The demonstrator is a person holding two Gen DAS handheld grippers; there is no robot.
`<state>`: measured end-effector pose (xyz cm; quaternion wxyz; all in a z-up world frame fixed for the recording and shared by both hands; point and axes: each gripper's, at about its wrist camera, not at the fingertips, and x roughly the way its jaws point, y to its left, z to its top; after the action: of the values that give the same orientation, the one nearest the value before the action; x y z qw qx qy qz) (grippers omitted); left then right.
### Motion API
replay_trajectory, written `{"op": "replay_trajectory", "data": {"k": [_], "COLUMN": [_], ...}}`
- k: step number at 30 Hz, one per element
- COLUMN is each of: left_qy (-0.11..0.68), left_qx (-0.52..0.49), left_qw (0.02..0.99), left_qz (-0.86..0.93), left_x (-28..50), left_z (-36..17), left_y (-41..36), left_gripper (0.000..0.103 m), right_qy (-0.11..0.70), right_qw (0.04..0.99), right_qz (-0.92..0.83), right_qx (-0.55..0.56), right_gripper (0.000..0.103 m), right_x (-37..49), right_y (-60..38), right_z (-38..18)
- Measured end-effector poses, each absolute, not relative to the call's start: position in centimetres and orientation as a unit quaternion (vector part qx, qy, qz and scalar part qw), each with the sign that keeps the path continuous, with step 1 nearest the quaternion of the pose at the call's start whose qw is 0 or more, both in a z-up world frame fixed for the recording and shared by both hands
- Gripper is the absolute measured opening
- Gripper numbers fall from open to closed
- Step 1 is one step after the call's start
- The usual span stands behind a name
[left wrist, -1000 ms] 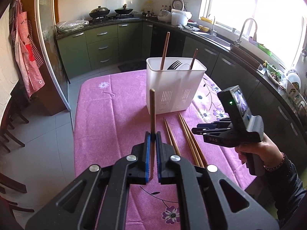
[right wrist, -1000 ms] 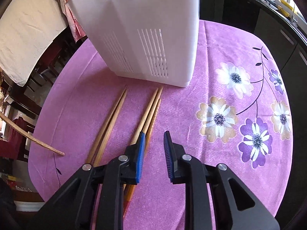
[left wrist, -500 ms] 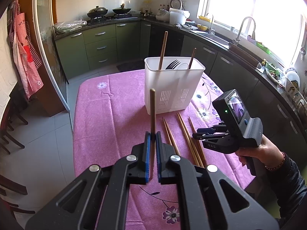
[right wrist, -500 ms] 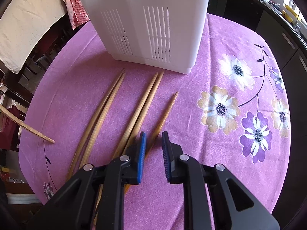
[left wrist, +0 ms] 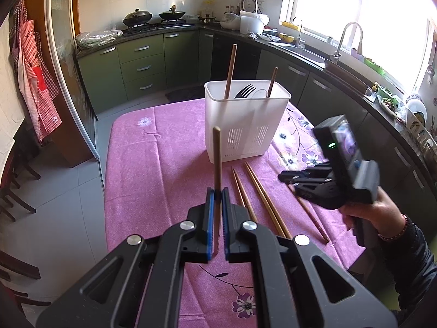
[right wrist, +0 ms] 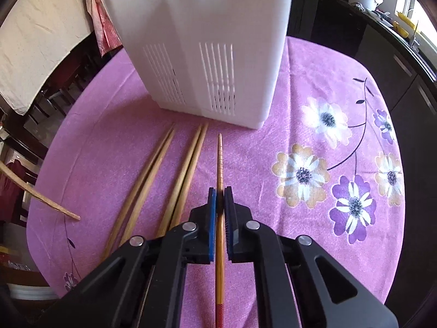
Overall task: Organize utensils
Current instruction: 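Close the right gripper on a wooden chopstick and lift it upright while the left gripper holds its chopstick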
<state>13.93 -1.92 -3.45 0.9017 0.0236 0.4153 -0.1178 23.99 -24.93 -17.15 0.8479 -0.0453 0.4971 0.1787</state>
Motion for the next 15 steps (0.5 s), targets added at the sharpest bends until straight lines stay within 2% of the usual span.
{"op": "replay_trajectory", "data": {"k": [7,15], "left_qy": [0.415,0.413], "left_qx": [0.026,0.029], "left_qw": [0.902,0.903], "left_qz": [-0.118,-0.119], "left_x": [13.8,13.6], "left_z": [-3.4,-3.4], "left_y": [-1.8,-1.7], "left_gripper": [0.006,0.006], "right_qy": [0.362,0.323], "right_qw": [0.912,0.927], "right_qz": [0.192,0.189], "right_qx": [-0.002,0.004], "right_gripper": [0.007,0.007], "right_x": [19.3,13.3], "right_y": [-28.1,-31.1], "right_z": [-9.0,-7.4]}}
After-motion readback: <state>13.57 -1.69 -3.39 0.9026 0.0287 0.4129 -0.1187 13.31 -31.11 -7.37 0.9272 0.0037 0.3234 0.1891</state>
